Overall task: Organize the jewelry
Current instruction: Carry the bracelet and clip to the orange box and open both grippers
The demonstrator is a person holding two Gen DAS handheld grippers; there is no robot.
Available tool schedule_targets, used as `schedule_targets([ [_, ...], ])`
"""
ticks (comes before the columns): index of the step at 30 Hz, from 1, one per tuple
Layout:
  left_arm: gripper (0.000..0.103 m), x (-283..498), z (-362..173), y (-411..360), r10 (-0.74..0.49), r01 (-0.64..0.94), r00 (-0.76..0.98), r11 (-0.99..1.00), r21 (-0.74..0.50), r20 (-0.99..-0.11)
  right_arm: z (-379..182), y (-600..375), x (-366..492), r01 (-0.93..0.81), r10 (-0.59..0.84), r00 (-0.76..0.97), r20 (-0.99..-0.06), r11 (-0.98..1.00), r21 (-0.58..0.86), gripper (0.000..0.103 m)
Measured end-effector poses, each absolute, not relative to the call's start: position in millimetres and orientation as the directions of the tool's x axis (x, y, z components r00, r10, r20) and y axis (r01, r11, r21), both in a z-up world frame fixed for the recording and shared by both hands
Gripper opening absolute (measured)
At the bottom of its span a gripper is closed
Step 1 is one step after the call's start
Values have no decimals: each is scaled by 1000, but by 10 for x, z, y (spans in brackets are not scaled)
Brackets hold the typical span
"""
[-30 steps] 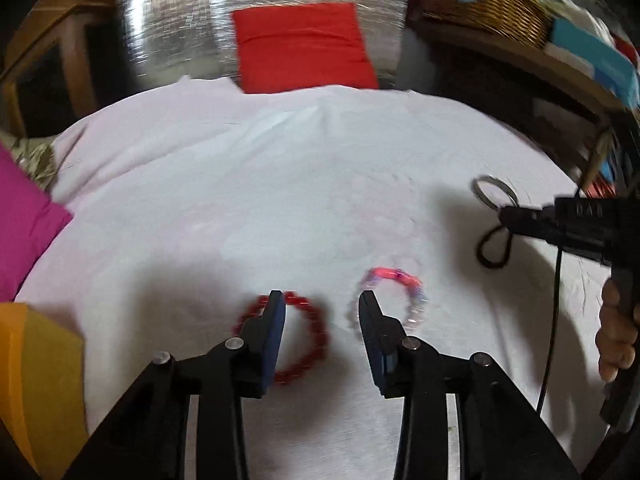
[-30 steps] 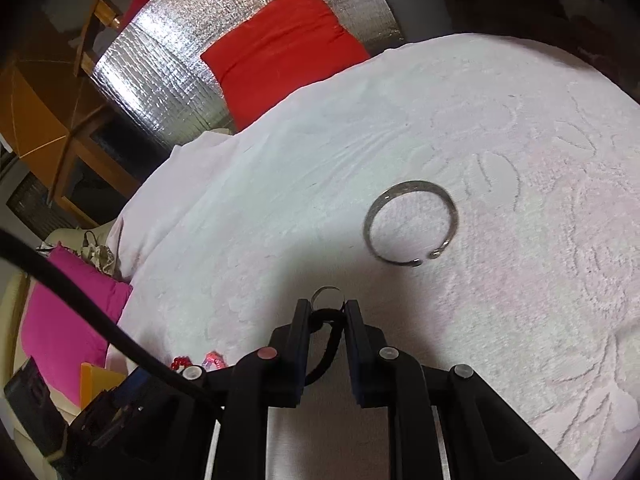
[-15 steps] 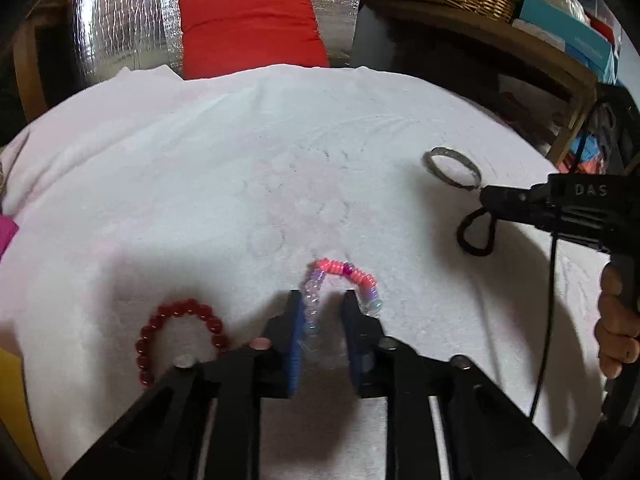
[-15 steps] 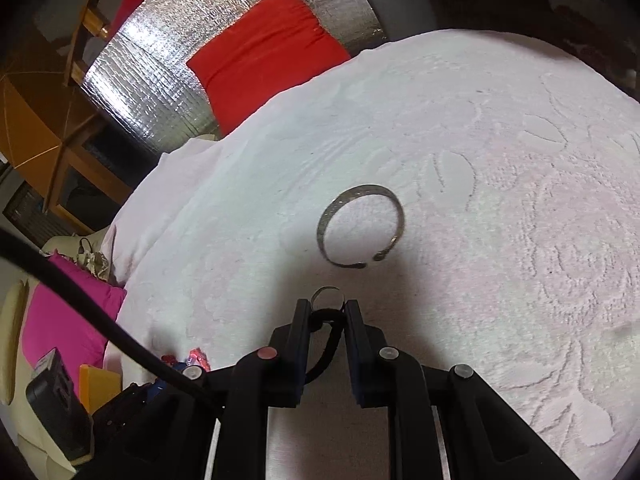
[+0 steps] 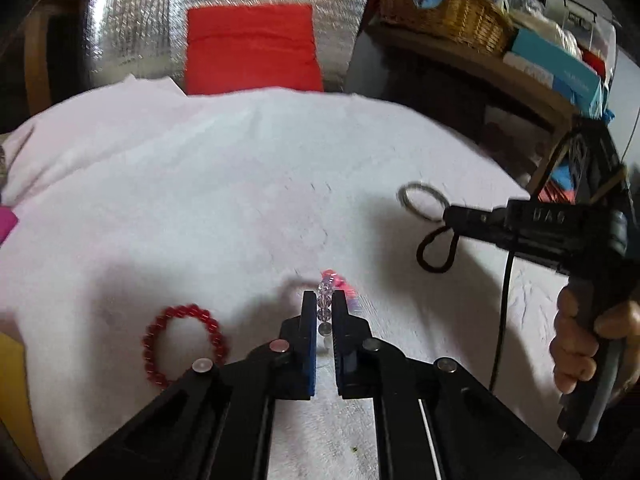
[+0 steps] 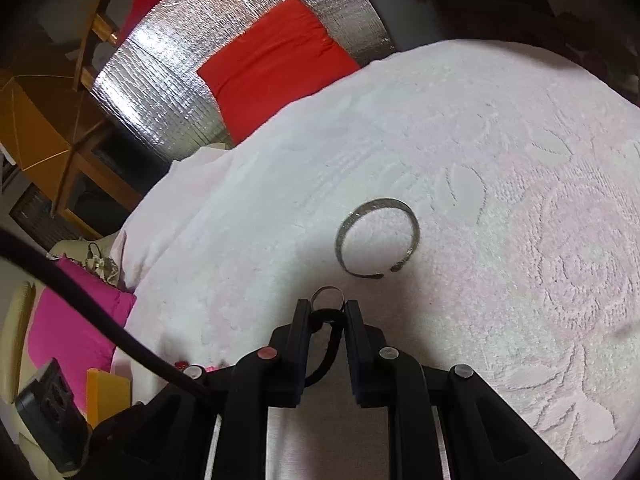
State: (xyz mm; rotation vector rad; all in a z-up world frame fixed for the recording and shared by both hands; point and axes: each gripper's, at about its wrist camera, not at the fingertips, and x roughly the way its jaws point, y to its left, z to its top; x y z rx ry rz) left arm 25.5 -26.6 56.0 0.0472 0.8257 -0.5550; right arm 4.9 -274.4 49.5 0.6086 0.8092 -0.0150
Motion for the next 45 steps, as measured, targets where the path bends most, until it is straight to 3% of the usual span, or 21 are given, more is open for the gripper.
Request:
schedule_targets([
  [14,7,-53,1107,266,-383,374,679,915,-153,-627,758,-2227,38,87,294,739,-606,850,519,18],
  [28,7,-589,1607,1370,-297,176,789,948,-265,-538,1096,-1041,-307,-142,434,717,-545,857,495,18],
  [34,7,-628,1565,2050,-199,28,806,954,-300,-557,1132,-315,-218,-230,486,663,-569,856,463,18],
  [45,7,-398,962,2937,-44,-225,706,933,-282,-706,1207,948,107,-393,544,560,-626,839,378,18],
])
